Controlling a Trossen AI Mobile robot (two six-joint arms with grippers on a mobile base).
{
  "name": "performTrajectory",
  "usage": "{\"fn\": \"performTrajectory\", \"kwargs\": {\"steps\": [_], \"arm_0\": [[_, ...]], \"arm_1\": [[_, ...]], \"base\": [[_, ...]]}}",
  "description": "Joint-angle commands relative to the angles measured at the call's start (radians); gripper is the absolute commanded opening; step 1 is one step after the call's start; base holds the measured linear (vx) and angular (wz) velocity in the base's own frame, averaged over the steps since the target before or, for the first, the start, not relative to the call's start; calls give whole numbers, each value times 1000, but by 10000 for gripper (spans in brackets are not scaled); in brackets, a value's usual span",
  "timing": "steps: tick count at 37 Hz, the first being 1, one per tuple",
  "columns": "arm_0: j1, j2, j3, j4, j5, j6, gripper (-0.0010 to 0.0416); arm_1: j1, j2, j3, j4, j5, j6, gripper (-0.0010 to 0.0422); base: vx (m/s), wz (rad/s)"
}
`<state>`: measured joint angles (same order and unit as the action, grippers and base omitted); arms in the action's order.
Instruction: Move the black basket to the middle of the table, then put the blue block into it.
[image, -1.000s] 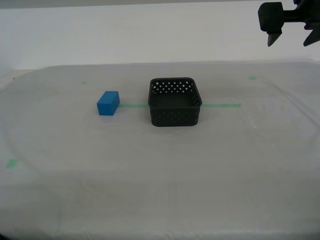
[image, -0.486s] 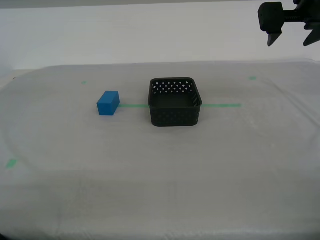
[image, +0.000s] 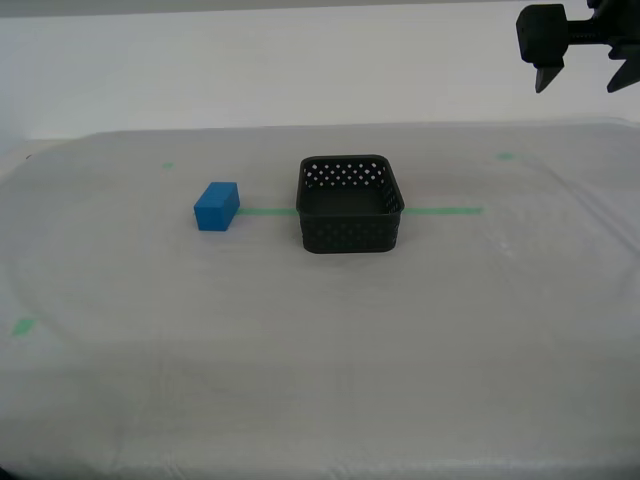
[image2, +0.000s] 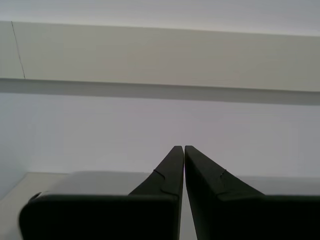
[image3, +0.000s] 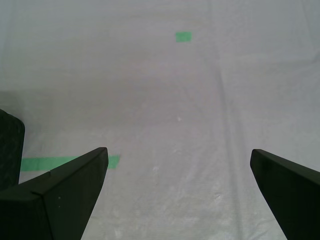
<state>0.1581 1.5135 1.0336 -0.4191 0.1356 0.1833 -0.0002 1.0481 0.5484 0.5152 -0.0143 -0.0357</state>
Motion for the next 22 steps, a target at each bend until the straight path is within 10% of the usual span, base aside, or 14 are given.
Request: {"fn": "performTrajectory", "kwargs": {"steps": [1, 22], "arm_0": [[0, 0, 0, 0, 0, 0, 399], [0, 0, 0, 0, 0, 0, 399]], "arm_1": [[0, 0, 27, -77, -16, -2, -1], [-1, 0, 261, -606, -32, -97, 0]], "base": [[0, 0], [0, 0]]}}
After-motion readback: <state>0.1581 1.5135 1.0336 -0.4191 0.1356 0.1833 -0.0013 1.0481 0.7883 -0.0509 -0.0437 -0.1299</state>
